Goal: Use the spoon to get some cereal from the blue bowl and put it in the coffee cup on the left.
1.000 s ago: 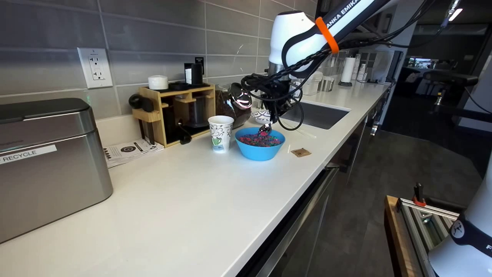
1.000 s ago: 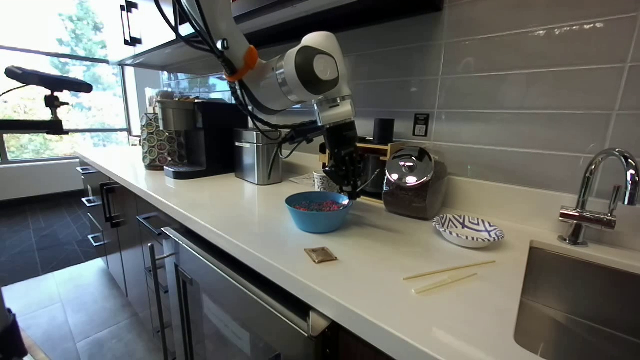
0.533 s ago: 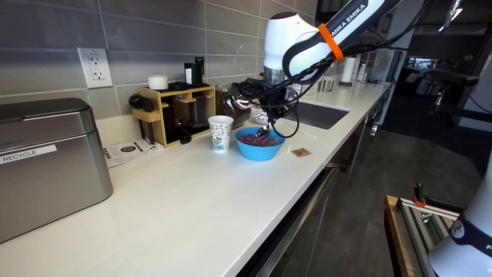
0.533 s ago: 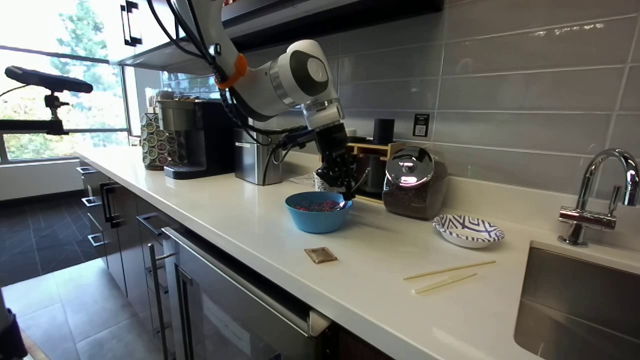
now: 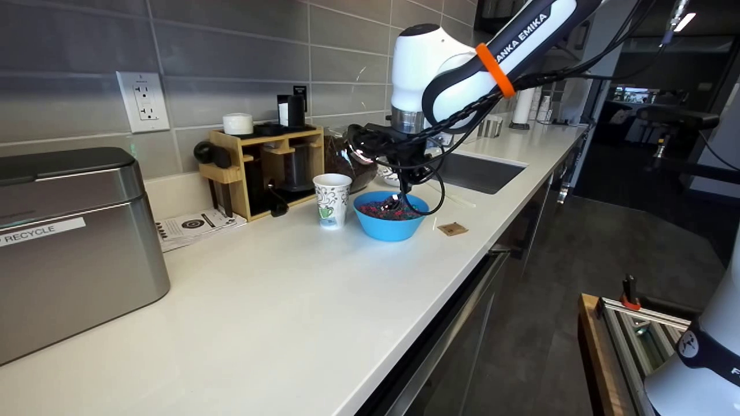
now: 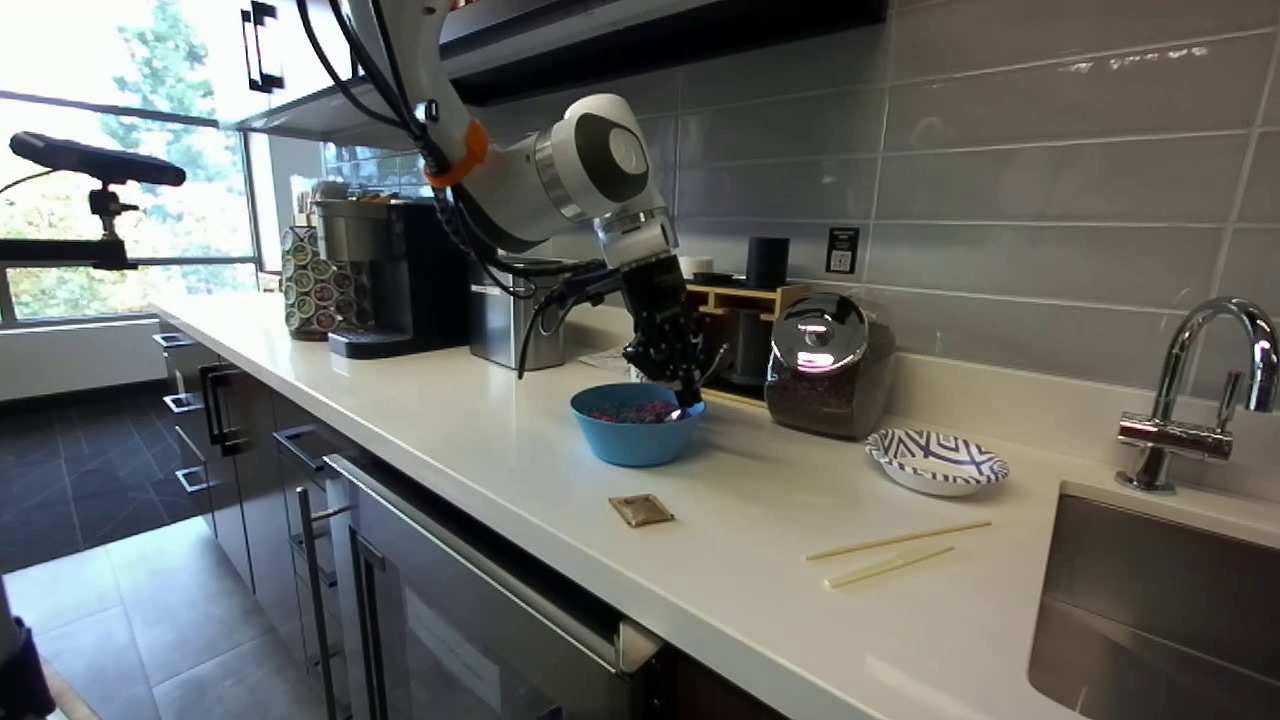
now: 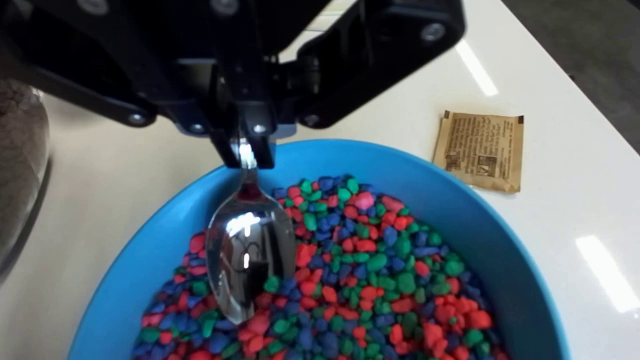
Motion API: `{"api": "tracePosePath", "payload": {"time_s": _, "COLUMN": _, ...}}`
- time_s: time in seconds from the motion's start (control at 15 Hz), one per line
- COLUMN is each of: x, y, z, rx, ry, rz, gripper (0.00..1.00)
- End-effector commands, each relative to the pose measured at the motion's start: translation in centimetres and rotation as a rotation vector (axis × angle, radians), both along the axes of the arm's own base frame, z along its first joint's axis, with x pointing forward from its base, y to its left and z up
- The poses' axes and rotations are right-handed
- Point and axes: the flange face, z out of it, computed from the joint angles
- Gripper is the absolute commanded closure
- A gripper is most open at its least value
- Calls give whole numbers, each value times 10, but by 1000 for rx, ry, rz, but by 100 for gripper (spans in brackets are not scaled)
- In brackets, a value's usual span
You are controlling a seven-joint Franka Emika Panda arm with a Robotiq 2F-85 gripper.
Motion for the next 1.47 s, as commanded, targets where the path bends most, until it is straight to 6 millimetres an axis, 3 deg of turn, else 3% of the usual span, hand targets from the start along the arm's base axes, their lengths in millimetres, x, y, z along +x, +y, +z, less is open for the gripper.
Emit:
{"api": "tracePosePath", "payload": {"time_s": 0.0, "x": -1, "y": 2, "z": -16, "rx": 48, "ry": 5, "rz": -20, "gripper": 98}}
{"api": "tracePosePath", "payload": {"time_s": 0.67, "x": 0, "y": -6, "z": -28, "rx": 231, "ry": 21, "rz": -79, "gripper": 98}}
{"api": "tracePosePath", "payload": {"time_s": 1.4, "x": -6, "y": -54, "z": -25, "rx": 404, "ry": -26, "rz": -167, "gripper": 98}}
